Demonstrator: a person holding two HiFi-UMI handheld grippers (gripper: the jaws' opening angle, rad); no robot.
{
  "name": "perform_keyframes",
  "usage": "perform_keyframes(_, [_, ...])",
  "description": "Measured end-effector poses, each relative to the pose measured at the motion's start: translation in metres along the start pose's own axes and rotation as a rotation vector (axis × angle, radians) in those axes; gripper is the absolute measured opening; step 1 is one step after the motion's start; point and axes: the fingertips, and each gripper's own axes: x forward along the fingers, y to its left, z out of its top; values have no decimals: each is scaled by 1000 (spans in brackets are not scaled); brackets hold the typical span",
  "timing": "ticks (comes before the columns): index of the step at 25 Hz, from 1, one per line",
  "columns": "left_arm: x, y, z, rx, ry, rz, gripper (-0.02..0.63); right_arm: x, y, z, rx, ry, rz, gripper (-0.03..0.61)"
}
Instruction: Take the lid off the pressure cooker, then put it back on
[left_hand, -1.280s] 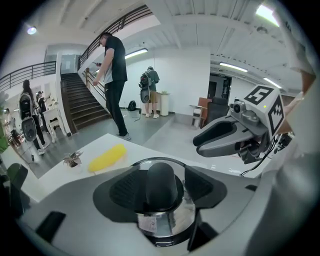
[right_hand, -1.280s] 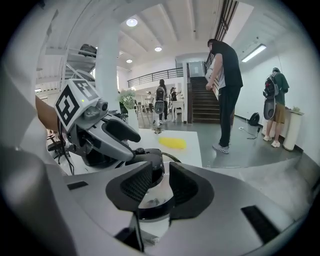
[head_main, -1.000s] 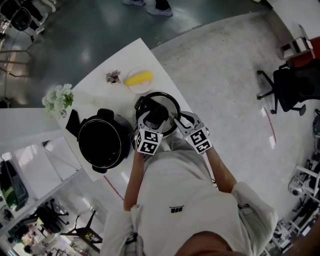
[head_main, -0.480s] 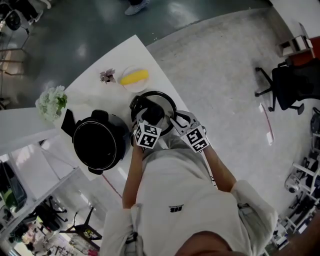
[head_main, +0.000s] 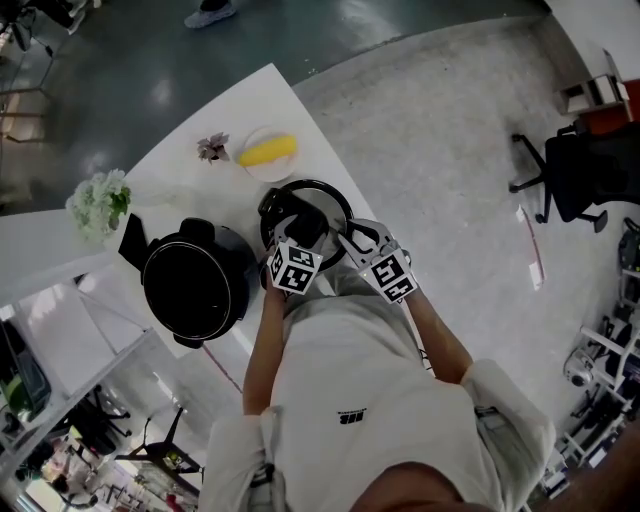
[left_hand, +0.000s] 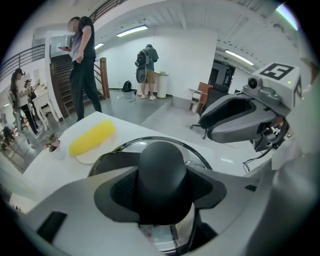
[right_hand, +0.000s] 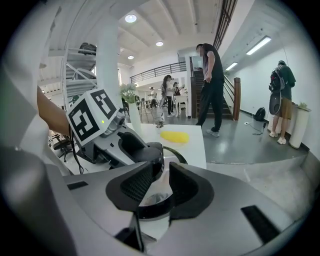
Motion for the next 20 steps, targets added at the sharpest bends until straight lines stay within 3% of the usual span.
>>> perform_keyframes(14, [-5,-1,5,-31,-9,-23,288,-5,-2,3,10,-4,-34,107])
perform_keyframes(20, [-16,-10,16,-9,-27,-37,288,-11,-4,11,5,-23,-54,107])
